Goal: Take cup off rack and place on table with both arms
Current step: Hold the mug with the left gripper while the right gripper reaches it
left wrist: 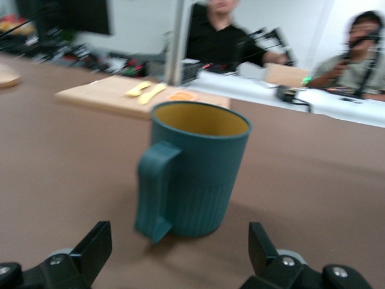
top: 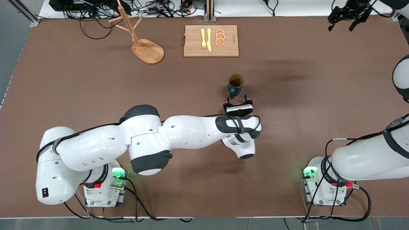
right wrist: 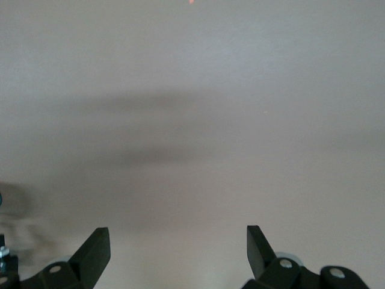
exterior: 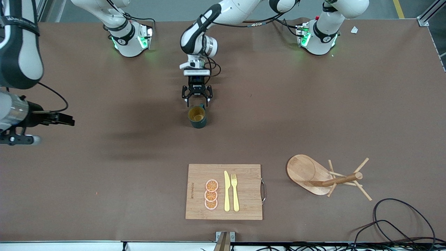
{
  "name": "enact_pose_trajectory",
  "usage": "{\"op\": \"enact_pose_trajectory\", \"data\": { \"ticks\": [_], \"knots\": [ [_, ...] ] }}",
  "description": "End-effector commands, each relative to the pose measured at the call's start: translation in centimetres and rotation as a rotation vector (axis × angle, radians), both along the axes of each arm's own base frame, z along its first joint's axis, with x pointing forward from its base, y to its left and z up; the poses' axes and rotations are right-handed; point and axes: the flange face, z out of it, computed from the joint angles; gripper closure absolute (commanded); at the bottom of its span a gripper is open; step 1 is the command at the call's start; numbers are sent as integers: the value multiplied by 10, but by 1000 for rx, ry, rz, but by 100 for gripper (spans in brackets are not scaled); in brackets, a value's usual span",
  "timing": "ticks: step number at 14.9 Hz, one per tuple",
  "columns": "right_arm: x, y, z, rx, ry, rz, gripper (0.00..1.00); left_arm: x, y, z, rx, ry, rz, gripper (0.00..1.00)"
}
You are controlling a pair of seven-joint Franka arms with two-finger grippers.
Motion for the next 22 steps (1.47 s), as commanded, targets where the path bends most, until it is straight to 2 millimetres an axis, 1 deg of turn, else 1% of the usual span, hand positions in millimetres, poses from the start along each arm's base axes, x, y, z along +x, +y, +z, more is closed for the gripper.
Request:
{"op": "enact_pose_trajectory", "data": {
  "ticks": [1, 2, 3, 4, 5, 6, 8, 9, 10, 12, 13, 14, 15, 16, 17, 18, 19, 21, 22],
  "knots": [
    [-1, 40, -20, -15, 2, -56, 0, -19, -8, 92, -100, 105, 182, 0],
    [-2, 56, -28, -20, 2, -58, 0, -25, -12, 116, -140, 151, 215, 0],
    [-4, 74, -34, -22, -1, -42, 0, -22, -12, 134, -160, 185, 241, 0],
    [-4, 88, -38, -20, -14, -26, 0, -22, -12, 151, -156, 229, 256, 0],
    [-6, 100, -49, -21, -16, -8, 0, -17, -10, 166, -153, 273, 278, 0],
    [-8, 119, -61, -20, -28, 25, 0, -2, -5, 186, -163, 320, 314, 0],
    [-16, 154, -84, -11, -54, 74, 0, 33, 9, 243, -188, 421, 363, 0],
    [-20, 165, -97, -5, -69, 51, 0, 54, 20, 268, -190, 479, 381, 0],
    [-24, 173, -109, -1, -89, 23, 0, 75, 34, 292, -182, 526, 391, 0],
    [-35, 199, -129, 3, -113, 32, 0, 131, 78, 324, -138, 595, 415, 0],
    [-39, 212, -138, -1, -113, 17, 0, 154, 94, 335, -113, 643, 407, 0],
    [-48, 230, -147, -5, -109, 11, 0, 179, 114, 348, -87, 693, 394, 0],
    [-58, 255, -153, -4, -121, -1, 0, 206, 135, 356, -64, 738, 387, 0],
    [-67, 275, -157, 5, -140, -51, 0, 230, 156, 364, -49, 773, 381, 0],
    [-73, 292, -161, 9, -153, -78, 0, 249, 175, 369, -42, 810, 377, 0],
    [-85, 317, -169, 10, -157, -71, 0, 266, 190, 376, -64, 855, 373, 0],
    [-96, 338, -172, 17, -169, -81, 0, 286, 212, 383, -99, 918, 371, 0],
    [-113, 370, -181, 25, -182, -60, 0, 317, 249, 387, -114, 1011, 338, 0],
    [-120, 381, -186, 24, -180, -40, 0, 334, 268, 391, -107, 1028, 319, 0]
  ]
}}
